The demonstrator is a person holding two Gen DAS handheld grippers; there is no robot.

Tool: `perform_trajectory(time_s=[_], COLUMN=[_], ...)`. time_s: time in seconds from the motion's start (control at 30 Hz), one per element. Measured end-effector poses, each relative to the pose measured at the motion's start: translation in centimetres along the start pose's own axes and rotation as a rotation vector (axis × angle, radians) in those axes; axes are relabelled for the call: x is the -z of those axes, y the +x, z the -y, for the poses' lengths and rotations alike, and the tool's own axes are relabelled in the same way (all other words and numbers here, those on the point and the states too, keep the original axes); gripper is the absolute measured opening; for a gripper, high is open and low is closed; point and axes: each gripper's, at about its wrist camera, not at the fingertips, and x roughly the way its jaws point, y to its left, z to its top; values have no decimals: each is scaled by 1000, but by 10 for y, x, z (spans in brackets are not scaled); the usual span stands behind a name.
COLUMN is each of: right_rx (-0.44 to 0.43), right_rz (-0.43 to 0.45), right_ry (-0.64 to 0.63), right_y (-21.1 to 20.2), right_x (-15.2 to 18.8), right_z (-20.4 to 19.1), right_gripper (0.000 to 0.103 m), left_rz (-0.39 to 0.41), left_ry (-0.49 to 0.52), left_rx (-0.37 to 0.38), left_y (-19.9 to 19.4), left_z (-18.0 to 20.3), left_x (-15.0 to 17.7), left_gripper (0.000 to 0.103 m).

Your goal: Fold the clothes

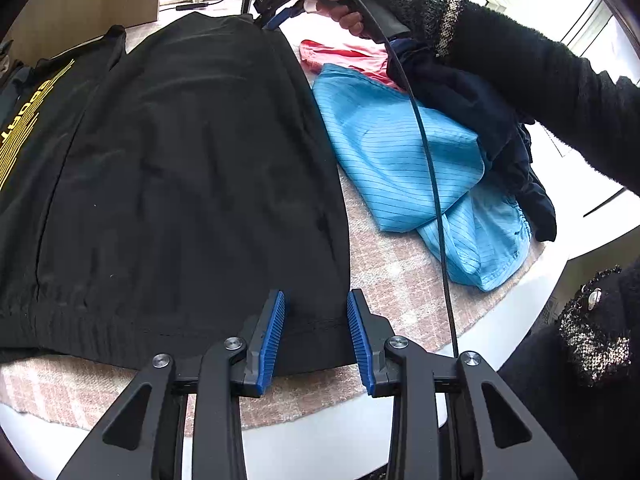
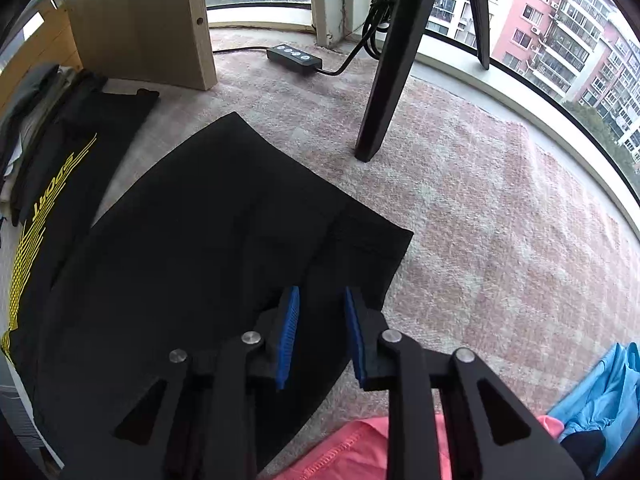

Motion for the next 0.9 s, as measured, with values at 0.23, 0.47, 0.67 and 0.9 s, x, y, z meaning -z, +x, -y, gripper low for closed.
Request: perform_trajectory(time_s=[0.23, 0.47, 0.67, 0.9], right_rx=[-128, -68, -72, -72], right_rz=[63, 98, 12, 29], right_ry=[64, -234, -329, -420], right_y=[-20, -20, -9, -22], right_x=[16, 9, 15, 17], right_z=[35, -8, -9, 1], right_gripper=[3, 40, 40, 40], left_rz=[-7, -21, -20, -28], left_ry=[-5, -9, -29, -43], left_rx=[23, 20, 29, 36], left_y=[4, 5, 6, 7], left_z=[-1, -4, -5, -5], left_x=[-1, -3, -2, -3], left_gripper=[31, 31, 31, 31])
